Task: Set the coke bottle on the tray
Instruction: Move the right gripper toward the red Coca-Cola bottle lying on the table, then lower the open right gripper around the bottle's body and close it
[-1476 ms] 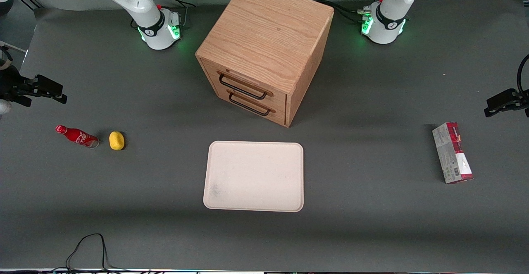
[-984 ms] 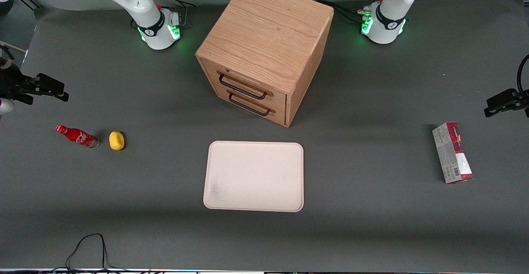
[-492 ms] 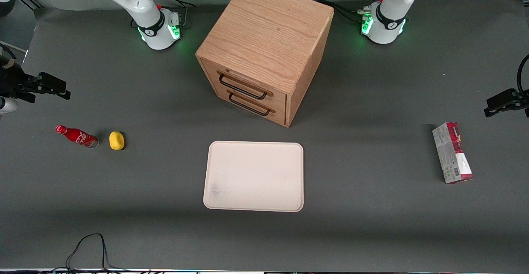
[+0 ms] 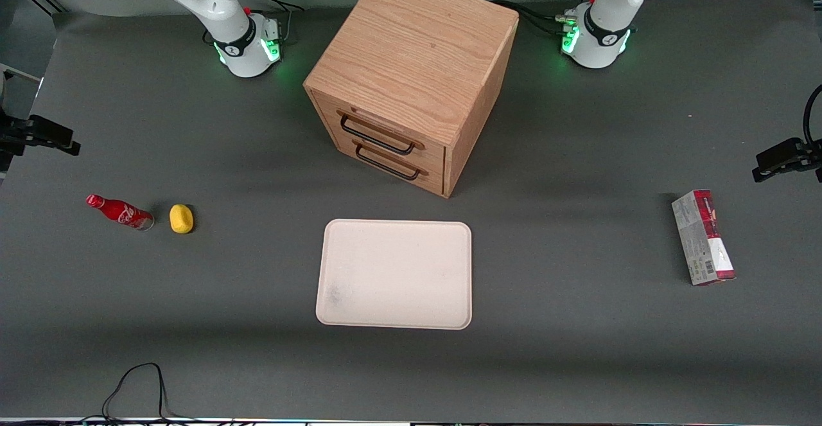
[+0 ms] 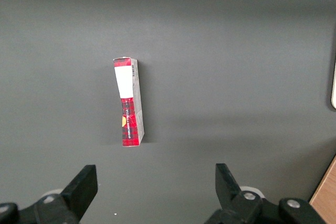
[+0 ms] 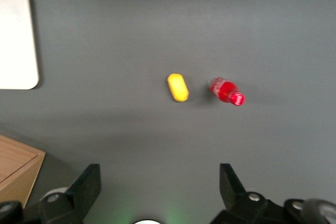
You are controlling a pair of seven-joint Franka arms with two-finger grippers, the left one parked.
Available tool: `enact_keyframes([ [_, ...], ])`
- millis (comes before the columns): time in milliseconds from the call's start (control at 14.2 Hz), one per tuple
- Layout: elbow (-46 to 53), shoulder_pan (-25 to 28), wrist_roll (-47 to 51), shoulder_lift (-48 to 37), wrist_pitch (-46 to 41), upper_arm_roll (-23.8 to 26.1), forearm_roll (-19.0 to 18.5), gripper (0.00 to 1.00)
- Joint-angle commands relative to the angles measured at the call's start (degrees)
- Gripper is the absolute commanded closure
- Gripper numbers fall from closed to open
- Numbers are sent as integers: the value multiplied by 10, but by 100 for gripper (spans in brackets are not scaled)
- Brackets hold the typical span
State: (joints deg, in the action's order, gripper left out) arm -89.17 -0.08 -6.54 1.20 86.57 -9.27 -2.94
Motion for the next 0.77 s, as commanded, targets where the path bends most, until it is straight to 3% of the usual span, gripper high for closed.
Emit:
enact_keyframes([
  [0, 1, 0, -69, 6, 18, -49, -12, 0],
  [422, -4, 0, -225, 14, 47, -137, -2, 0],
  [703, -45, 3, -239, 8, 68, -155, 12, 0],
])
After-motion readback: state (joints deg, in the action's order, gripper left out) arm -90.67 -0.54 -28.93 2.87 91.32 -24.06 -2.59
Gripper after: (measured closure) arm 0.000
